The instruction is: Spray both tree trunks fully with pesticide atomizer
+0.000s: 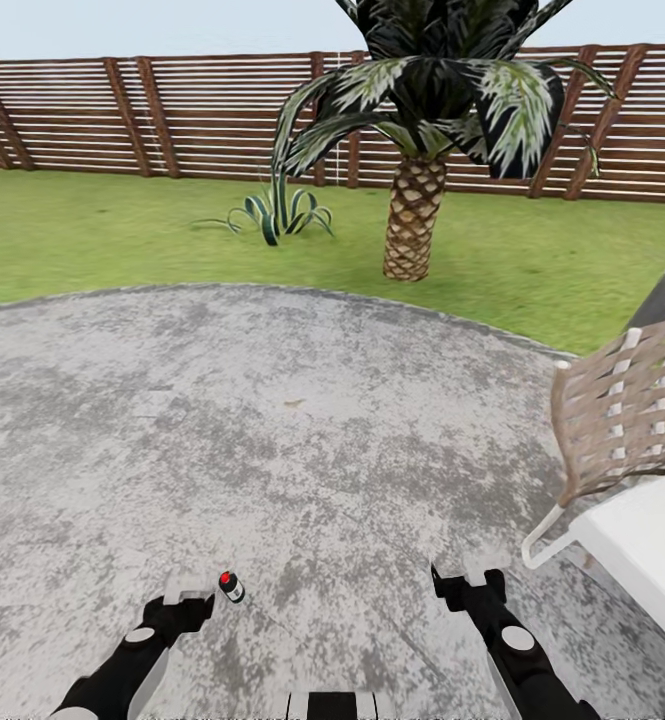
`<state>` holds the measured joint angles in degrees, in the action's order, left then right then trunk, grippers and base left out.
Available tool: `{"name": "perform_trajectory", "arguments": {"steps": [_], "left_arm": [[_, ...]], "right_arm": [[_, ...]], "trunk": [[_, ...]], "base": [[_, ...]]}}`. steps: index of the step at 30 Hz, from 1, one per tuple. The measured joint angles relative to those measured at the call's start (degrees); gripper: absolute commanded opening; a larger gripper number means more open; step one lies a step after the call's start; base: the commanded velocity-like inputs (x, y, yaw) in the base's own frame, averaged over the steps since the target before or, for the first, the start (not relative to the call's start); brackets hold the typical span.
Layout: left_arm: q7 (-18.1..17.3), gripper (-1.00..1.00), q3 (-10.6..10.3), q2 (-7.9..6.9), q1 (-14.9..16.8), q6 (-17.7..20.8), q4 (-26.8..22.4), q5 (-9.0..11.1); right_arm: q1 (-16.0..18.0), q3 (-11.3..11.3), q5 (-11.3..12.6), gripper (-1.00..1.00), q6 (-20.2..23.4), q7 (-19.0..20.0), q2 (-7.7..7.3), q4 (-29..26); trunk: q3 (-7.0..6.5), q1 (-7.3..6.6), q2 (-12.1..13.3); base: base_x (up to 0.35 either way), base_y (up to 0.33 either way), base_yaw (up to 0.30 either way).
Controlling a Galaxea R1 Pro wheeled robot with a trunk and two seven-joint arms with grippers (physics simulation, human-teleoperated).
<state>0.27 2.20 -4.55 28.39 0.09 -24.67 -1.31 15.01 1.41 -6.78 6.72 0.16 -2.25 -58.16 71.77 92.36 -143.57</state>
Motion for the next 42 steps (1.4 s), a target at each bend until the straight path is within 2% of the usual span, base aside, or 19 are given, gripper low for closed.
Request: {"name": "perform_trajectory", "arguments": {"steps": [8, 10, 12, 32, 39, 42], "left_arm": [[-0.1, 1.0, -1.0, 0.03, 0.2, -0.2, 0.0, -4.8], [-0.1, 1.0, -1.1, 0.11, 0.3, -0.2, 0.0, -5.4], [-0.1, 1.0, -1.1, 0.14, 0.3, -0.3, 0.0, -5.5], [-0.1, 1.0, -1.2, 0.68, 0.4, -0.3, 0.0, -5.7], [-0.1, 1.0, -1.2, 0.67, 0.4, -0.3, 0.0, -5.7], [-0.1, 1.0, -1.2, 0.63, 0.4, -0.3, -0.1, -5.7]], "right_arm": [[0.0, 0.0, 0.0, 1.0, 0.0, 0.0, 0.0, 0.0], [0.0, 0.0, 0.1, 1.0, 0.0, 0.0, 0.0, 0.0], [0.0, 0.0, 0.1, 1.0, 0.0, 0.0, -0.01, 0.0], [0.0, 0.1, 0.1, 1.0, 0.0, 0.0, 0.0, 0.0], [0.0, 0.1, 0.1, 1.0, 0.0, 0.0, 0.0, 0.0], [0.0, 0.1, 0.1, 1.0, 0.0, 0.0, 0.0, 0.0]], "trunk": [[1.77, 0.21, -0.1], [2.22, 0.26, -0.1], [2.66, 0.31, -0.2], [2.67, 0.31, -0.2], [4.21, 0.49, -0.3], [4.22, 0.49, -0.3]], "base": [[0.0, 0.0, -0.025], [0.0, 0.0, -0.227], [0.0, 0.0, -0.195], [0.0, 0.0, -0.086], [0.0, 0.0, -0.001], [0.0, 0.0, 0.0]]}}
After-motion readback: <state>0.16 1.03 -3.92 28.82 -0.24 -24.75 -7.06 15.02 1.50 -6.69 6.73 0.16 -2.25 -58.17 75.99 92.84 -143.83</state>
